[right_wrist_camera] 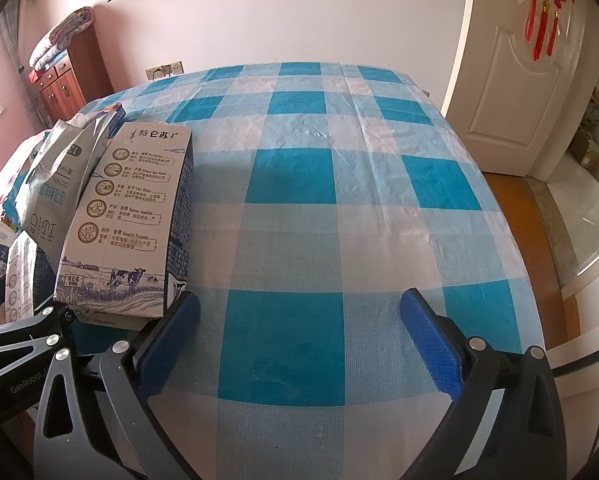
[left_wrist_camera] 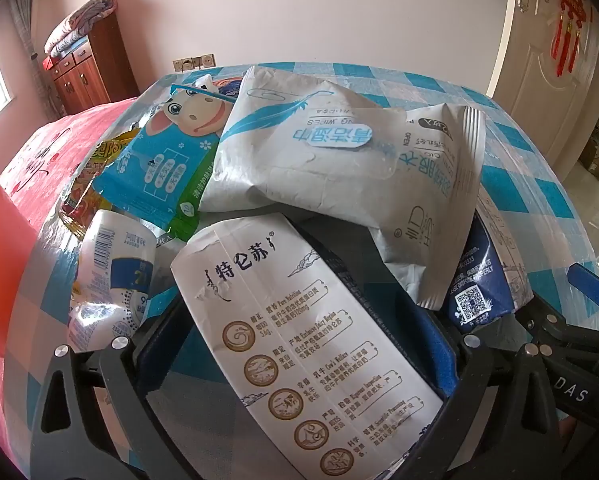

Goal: Collect trash
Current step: 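Move both grippers toward the pile of wrappers on the checkered cloth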

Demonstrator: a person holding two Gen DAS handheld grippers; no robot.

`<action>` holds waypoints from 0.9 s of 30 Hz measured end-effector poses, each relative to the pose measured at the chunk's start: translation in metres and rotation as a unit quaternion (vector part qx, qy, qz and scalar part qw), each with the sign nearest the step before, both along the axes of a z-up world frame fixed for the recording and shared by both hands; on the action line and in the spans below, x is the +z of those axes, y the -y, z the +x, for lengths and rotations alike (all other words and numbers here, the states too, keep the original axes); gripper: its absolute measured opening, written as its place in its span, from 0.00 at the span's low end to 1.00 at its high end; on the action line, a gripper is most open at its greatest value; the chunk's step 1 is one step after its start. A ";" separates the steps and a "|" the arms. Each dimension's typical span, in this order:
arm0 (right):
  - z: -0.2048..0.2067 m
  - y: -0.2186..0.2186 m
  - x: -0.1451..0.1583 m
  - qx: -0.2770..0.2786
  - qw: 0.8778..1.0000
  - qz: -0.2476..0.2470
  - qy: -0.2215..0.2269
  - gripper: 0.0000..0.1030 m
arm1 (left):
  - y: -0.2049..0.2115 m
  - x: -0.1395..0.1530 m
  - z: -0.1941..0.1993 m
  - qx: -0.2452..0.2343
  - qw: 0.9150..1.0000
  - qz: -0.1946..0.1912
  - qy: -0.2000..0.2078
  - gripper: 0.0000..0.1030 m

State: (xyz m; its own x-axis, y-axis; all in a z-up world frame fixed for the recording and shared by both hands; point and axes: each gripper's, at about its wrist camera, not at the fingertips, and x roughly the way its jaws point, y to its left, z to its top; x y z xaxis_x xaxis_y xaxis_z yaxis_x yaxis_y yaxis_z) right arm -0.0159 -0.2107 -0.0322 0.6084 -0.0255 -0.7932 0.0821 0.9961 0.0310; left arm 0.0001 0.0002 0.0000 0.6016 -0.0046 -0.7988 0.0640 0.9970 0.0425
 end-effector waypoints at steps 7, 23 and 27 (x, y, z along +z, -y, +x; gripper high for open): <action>-0.005 0.000 0.000 0.005 1.000 0.002 -0.002 0.96 | -0.003 0.001 -0.005 0.000 1.000 0.001 -0.002 0.96; -0.065 -0.021 0.045 0.033 0.996 -0.009 0.083 0.96 | -0.043 0.049 -0.072 0.008 0.997 -0.012 0.077 0.96; -0.080 -0.030 0.070 0.039 0.992 -0.022 0.119 0.96 | -0.049 0.067 -0.085 0.007 0.995 -0.025 0.098 0.96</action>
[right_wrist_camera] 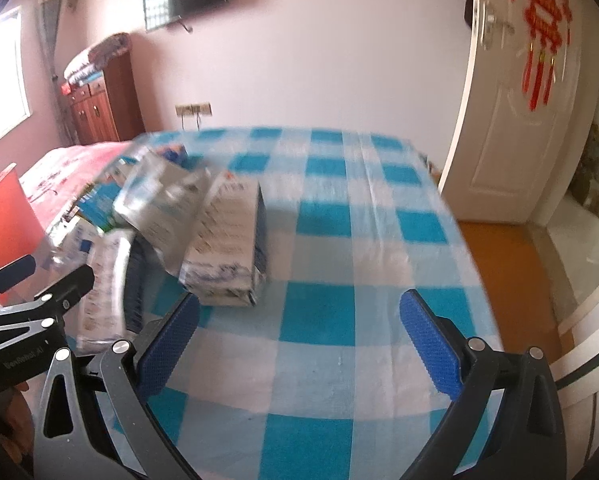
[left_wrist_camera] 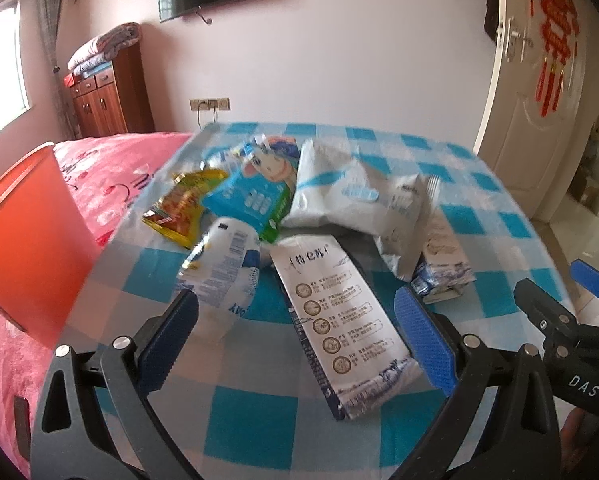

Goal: Collect trash
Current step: 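Move both grippers toward the pile of wrappers on the checkered cloth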

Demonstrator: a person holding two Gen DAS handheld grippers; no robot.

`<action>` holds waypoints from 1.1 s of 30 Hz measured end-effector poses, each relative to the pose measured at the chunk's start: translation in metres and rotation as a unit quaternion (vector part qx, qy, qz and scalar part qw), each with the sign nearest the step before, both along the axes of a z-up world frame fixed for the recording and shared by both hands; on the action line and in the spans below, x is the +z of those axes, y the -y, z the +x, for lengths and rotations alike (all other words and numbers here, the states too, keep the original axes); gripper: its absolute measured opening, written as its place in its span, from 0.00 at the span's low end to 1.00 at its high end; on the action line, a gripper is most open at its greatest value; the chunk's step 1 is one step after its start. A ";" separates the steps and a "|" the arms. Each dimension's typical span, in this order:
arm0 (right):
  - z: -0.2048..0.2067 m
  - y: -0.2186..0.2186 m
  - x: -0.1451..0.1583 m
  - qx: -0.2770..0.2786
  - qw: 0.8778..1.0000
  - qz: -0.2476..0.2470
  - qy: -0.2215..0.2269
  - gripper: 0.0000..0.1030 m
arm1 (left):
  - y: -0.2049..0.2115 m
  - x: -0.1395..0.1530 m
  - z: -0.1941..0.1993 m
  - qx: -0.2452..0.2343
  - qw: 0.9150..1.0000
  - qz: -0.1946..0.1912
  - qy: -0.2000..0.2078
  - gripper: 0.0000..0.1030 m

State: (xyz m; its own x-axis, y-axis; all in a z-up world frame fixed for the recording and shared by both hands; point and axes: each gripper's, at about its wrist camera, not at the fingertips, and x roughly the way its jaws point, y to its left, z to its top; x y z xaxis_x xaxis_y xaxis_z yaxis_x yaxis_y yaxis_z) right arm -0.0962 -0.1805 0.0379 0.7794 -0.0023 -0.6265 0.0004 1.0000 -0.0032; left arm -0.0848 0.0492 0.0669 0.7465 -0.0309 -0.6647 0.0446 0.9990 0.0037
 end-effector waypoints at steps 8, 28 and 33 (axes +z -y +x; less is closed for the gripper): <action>-0.030 -0.009 0.045 0.008 0.998 0.005 0.067 0.96 | -0.015 0.037 -0.027 0.004 0.998 0.007 0.062 0.96; -0.078 -0.022 0.090 0.004 0.991 -0.003 0.130 0.96 | -0.034 0.078 -0.070 0.028 0.991 -0.003 0.127 0.96; -0.086 -0.024 0.096 0.005 0.990 -0.004 0.138 0.96 | -0.036 0.081 -0.075 0.030 0.991 -0.003 0.133 0.96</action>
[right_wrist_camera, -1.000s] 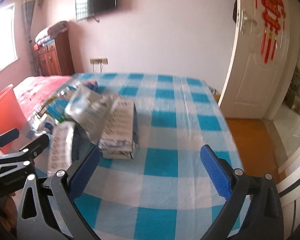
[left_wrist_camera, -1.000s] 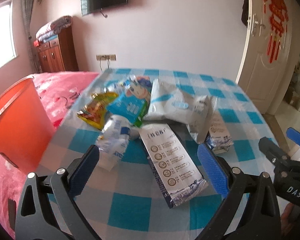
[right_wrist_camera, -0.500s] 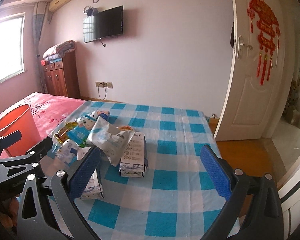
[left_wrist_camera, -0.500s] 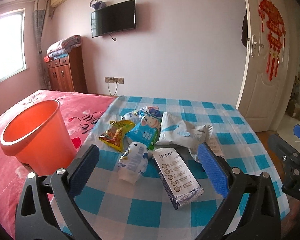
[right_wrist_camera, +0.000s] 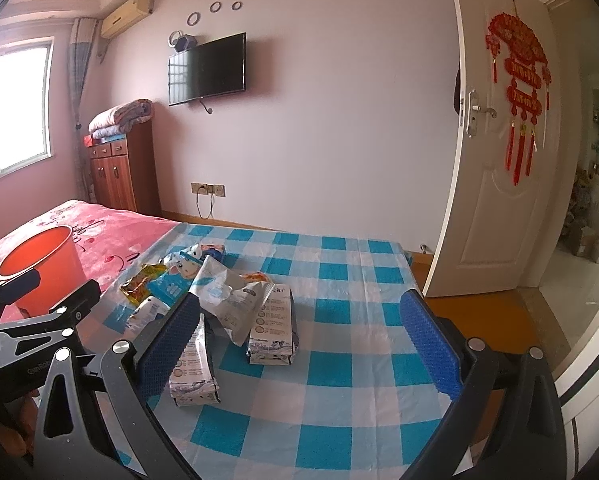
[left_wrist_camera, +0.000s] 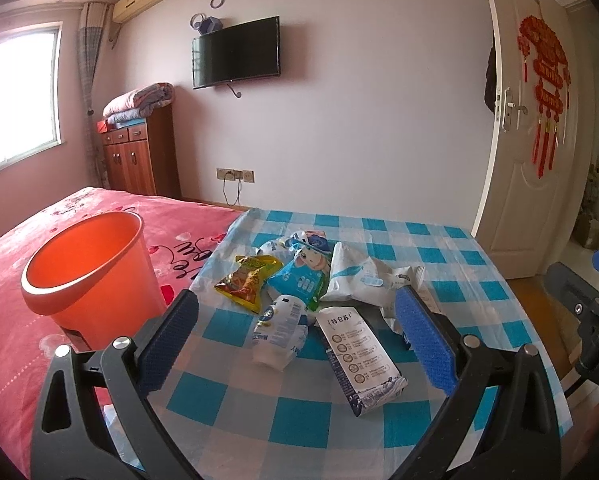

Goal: Collect trash
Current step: 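Move both grippers toward the pile of wrappers on the checkered cloth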

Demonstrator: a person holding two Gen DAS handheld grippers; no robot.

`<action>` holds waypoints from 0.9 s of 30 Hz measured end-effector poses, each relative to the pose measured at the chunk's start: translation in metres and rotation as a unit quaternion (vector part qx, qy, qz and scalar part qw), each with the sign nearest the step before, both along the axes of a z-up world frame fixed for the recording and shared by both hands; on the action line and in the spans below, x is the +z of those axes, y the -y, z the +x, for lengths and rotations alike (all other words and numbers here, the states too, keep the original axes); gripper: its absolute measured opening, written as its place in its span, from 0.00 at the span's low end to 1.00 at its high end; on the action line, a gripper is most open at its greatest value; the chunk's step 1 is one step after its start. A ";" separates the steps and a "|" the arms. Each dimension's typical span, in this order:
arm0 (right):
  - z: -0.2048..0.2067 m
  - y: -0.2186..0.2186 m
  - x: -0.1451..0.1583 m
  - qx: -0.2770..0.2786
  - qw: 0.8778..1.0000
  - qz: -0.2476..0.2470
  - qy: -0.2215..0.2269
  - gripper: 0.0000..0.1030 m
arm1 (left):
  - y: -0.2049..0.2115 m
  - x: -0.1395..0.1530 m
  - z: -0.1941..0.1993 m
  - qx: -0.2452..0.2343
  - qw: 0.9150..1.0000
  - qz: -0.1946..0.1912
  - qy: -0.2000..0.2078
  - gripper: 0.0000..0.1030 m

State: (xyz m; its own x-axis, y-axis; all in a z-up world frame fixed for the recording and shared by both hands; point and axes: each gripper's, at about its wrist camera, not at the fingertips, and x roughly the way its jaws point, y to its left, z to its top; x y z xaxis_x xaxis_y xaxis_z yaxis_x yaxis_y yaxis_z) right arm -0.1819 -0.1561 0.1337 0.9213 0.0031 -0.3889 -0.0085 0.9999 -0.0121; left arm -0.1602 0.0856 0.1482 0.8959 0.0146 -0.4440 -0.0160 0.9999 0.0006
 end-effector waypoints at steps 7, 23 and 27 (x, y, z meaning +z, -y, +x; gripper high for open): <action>-0.008 0.001 0.003 -0.002 1.000 0.001 0.009 0.96 | 0.002 0.002 -0.006 -0.001 1.000 0.004 0.003 0.96; -0.007 0.006 -0.001 -0.009 1.000 0.002 0.007 0.96 | 0.007 -0.004 -0.007 -0.002 1.000 0.012 -0.005 0.96; -0.003 0.010 -0.009 -0.009 1.000 0.007 0.000 0.96 | 0.008 -0.010 -0.005 -0.005 1.000 0.015 -0.016 0.96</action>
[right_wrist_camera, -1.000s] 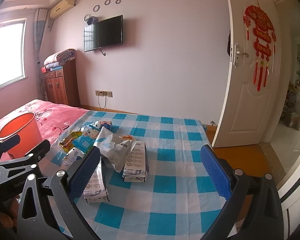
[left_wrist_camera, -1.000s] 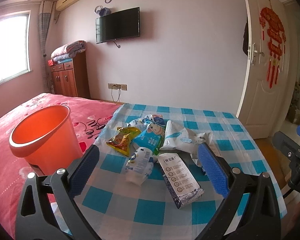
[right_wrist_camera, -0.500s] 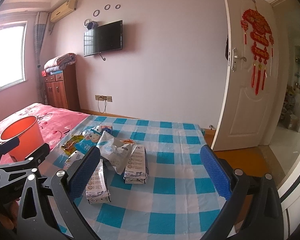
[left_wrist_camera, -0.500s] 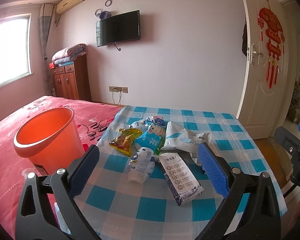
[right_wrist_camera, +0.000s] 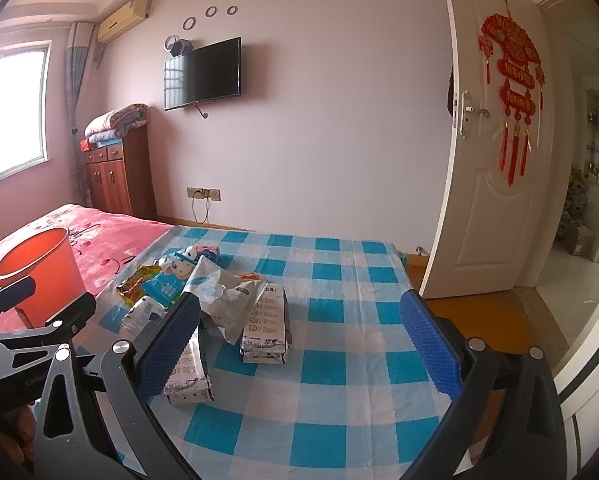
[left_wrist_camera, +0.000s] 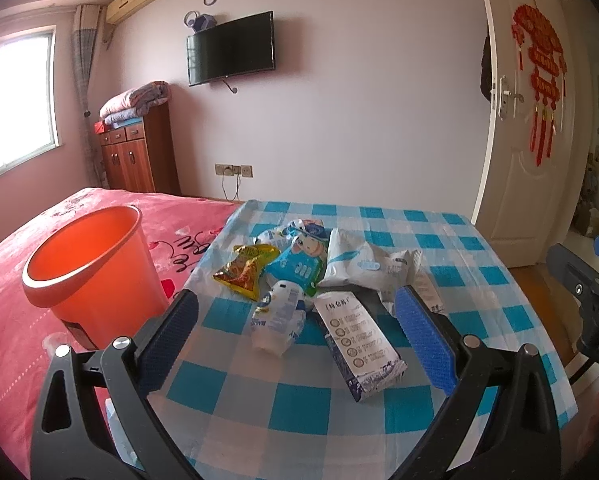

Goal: Collect trash
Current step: 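Move both grippers toward the pile of wrappers on the checkered cloth, then grasp the white milk carton with the left gripper while the right grasps the white wipe pack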

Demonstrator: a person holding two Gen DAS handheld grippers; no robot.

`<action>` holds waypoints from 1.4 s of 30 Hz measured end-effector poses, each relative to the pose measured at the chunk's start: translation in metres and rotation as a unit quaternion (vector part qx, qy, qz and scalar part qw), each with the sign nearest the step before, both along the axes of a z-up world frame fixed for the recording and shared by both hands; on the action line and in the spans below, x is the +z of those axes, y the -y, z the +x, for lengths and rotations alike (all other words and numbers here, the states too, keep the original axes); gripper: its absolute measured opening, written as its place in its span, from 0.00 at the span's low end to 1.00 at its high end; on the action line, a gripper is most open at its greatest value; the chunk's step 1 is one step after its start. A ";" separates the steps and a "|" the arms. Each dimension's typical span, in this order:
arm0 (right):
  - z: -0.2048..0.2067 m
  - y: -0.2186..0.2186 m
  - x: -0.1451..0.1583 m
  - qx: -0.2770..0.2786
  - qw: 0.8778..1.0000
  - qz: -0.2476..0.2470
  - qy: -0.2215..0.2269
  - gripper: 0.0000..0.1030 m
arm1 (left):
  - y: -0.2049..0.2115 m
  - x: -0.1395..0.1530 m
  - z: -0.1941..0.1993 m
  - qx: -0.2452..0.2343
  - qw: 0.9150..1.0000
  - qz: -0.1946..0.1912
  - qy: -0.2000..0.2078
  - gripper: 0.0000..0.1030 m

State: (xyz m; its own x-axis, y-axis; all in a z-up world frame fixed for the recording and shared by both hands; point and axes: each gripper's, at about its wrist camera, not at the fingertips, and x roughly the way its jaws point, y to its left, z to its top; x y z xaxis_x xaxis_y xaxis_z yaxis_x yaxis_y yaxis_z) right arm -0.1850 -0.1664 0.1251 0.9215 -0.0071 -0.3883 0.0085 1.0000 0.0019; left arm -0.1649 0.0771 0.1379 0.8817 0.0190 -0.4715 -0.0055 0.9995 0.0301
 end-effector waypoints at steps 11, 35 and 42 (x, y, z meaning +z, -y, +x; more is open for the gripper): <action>0.027 0.028 -0.055 0.036 0.995 0.069 -0.061 0.96 | -0.003 -0.049 0.007 -0.018 0.999 -0.012 -0.048 0.96; 0.109 0.038 -0.091 0.108 0.969 0.145 -0.168 0.96 | 0.041 -0.100 0.096 -0.031 0.982 -0.016 -0.187 0.96; 0.140 0.012 -0.072 0.166 0.966 0.099 -0.171 0.95 | 0.043 -0.116 0.117 -0.034 0.972 -0.045 -0.228 0.90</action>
State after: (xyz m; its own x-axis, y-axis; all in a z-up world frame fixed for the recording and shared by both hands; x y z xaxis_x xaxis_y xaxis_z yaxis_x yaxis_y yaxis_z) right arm -0.0450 -0.1787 0.0526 0.6773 0.3735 -0.6339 -0.2794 0.9276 0.2481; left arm -0.0477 0.0342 0.0221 0.5783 -0.0906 -0.8108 0.0538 0.9959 -0.0729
